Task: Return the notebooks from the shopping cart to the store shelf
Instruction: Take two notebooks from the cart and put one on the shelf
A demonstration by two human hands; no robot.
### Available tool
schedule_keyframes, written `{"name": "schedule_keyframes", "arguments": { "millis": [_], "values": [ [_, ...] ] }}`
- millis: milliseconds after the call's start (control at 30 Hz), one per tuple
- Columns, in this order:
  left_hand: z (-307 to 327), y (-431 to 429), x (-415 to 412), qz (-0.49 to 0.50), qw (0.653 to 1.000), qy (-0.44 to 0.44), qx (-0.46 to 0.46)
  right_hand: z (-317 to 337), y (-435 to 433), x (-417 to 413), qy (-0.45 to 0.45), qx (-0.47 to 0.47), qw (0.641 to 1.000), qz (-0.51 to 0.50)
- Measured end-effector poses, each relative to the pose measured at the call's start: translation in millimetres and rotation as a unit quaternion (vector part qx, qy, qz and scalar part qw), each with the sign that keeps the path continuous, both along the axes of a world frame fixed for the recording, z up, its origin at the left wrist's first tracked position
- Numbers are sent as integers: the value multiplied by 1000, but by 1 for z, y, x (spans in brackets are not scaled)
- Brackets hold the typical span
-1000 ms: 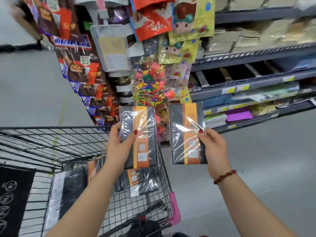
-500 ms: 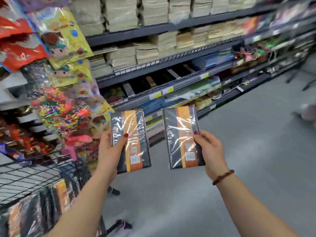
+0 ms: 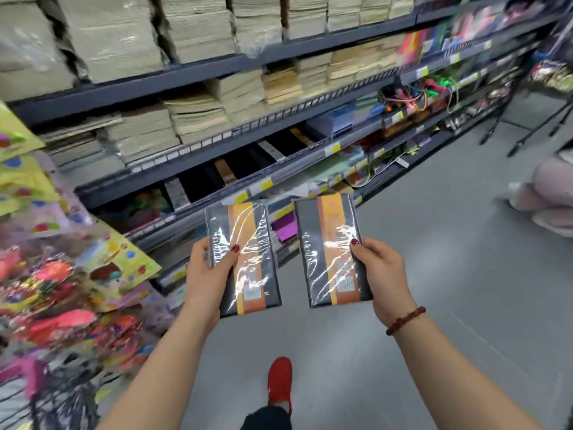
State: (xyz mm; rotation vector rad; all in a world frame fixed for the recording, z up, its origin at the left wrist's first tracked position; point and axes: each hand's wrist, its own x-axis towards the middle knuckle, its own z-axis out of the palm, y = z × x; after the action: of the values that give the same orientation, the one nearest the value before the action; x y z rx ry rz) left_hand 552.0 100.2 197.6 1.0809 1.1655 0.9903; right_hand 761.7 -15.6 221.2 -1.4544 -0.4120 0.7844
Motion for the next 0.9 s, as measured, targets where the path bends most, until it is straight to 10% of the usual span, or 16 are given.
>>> {"name": "schedule_keyframes", "arguments": {
  "millis": [500, 900],
  "values": [
    [-2, 176, 163, -49, 998, -5, -48, -1, 185, 154, 13, -41, 999, 14],
    [-26, 228, 313, 109, 991, -9, -72, -32, 296, 331, 6, -79, 987, 141]
  ]
}}
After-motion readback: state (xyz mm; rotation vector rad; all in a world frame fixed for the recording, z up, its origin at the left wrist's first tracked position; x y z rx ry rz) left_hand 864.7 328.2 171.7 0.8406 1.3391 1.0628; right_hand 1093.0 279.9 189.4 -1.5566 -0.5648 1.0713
